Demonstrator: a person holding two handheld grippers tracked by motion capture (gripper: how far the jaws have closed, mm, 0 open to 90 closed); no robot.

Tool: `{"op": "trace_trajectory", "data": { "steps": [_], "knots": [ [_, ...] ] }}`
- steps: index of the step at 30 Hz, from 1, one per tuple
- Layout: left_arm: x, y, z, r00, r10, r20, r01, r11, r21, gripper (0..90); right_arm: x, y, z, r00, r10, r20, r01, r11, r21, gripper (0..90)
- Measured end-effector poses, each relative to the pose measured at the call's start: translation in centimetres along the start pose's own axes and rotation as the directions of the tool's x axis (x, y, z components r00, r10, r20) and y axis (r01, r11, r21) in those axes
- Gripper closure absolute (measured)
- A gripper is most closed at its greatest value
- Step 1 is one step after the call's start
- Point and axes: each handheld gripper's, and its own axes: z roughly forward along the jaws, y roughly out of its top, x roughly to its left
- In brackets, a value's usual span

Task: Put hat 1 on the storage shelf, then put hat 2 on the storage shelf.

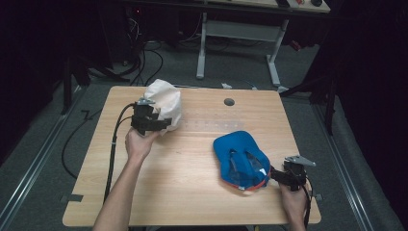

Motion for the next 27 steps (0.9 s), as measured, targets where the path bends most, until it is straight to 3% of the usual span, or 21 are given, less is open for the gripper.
{"op": "trace_trajectory", "data": {
  "steps": [6,15,27],
  "knots": [
    [0.2,-1.2,-1.6,0.9999,-0.013,0.004,0.013,0.9995,-0.028,36.2,0.0,0.0,0.0,1.0,-0.001,0.001,0.001,1.0,0.0,31.4],
    [0.5,-4.2,-3.5,0.998,-0.06,0.017,0.061,0.9962,-0.062,35.9,0.0,0.0,0.0,1.0,0.005,0.0,-0.005,1.0,0.001,31.6],
    [0.0,-9.2,-3.7,0.996,-0.089,0.012,0.09,0.9948,-0.049,34.4,0.0,0.0,0.1,1.0,0.004,-0.002,-0.004,1.0,-0.004,31.7]
  ]
}}
